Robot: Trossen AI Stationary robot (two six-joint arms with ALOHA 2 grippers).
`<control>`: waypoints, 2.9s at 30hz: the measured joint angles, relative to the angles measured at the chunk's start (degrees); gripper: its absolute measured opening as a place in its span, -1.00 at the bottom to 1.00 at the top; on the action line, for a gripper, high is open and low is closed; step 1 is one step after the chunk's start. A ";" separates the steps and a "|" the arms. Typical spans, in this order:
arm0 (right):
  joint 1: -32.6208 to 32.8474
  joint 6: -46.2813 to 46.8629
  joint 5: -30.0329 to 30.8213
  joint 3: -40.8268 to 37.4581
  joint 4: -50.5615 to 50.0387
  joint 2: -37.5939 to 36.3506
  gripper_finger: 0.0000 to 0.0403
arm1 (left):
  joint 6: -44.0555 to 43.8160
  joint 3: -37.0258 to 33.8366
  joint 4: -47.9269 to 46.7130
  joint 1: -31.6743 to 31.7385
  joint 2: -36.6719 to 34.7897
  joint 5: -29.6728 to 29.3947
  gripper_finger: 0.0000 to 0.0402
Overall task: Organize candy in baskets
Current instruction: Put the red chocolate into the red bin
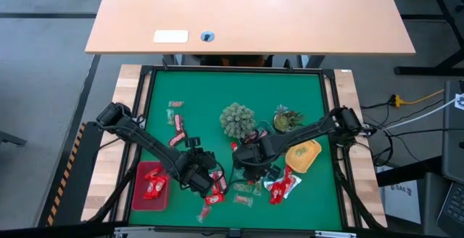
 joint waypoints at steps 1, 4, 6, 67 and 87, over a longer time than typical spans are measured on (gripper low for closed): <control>0.00 0.00 0.00 0.02 0.07 0.51 -0.14 | 0.00 0.00 0.00 0.00 0.00 0.00 -0.35; -0.02 0.00 0.02 0.00 1.09 1.91 -0.14 | 0.00 0.00 0.07 0.00 0.00 0.01 -0.35; -0.02 -0.11 0.05 0.00 1.80 2.67 -0.14 | 0.00 0.00 0.26 0.00 0.00 0.01 -0.35; -0.79 0.74 -0.35 3.28 -8.40 6.26 -0.99 | -0.24 0.00 7.99 0.02 0.00 -1.60 -0.35; -0.81 14.06 22.12 12.33 -24.61 1.64 -1.00 | -0.13 0.00 16.28 3.60 0.00 -1.32 -0.21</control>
